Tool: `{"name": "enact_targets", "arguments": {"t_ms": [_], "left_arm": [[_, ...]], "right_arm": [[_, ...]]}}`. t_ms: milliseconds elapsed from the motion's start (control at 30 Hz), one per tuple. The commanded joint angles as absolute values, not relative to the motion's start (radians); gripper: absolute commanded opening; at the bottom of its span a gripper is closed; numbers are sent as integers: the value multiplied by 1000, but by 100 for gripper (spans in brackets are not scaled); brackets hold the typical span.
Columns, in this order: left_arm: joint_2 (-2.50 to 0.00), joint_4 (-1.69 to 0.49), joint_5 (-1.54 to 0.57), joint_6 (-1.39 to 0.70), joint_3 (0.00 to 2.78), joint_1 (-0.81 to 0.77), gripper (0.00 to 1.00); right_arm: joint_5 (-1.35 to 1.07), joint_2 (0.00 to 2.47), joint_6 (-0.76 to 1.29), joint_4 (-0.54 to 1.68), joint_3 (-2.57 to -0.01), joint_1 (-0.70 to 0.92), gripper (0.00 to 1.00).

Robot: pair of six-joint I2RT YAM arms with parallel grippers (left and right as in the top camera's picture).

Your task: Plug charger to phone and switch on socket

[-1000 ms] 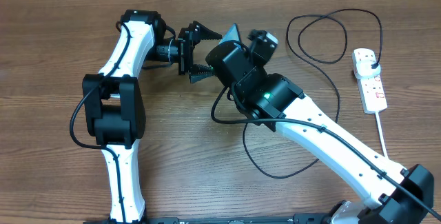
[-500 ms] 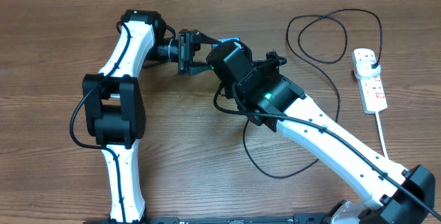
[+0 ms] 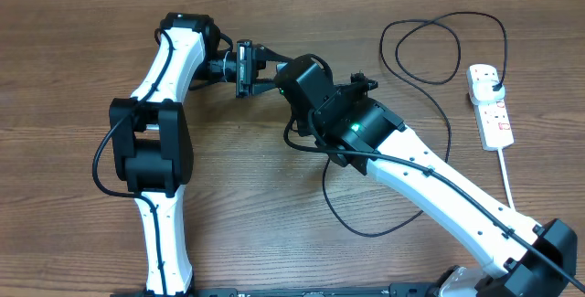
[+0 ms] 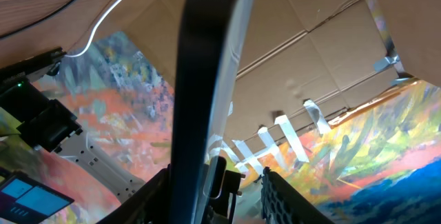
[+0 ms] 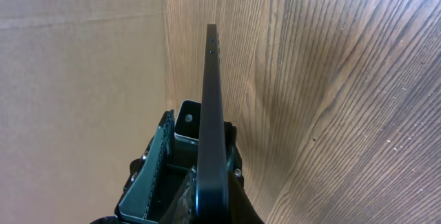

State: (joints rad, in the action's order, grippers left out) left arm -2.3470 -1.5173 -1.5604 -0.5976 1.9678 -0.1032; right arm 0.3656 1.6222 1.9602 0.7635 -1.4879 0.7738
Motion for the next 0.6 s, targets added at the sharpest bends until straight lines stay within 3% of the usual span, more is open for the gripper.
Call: {"name": "enact_targets", "arguments": {"t_ms": [0, 67, 433, 567], "left_arm": [[-2307, -1517, -1581, -610, 1986, -113, 40], [-2307, -1517, -1581, -610, 1986, -112, 34], [-2307, -1517, -1581, -610, 1986, -114, 28], [-2307, -1517, -1581, -610, 1986, -113, 15]], "right_arm": [[379, 1575, 1967, 756, -1495, 773, 4], [379, 1575, 1967, 749, -1495, 773, 4], [310, 1576, 1967, 733, -1495, 773, 4], [308, 1576, 1967, 730, -1495, 773, 4]]}}
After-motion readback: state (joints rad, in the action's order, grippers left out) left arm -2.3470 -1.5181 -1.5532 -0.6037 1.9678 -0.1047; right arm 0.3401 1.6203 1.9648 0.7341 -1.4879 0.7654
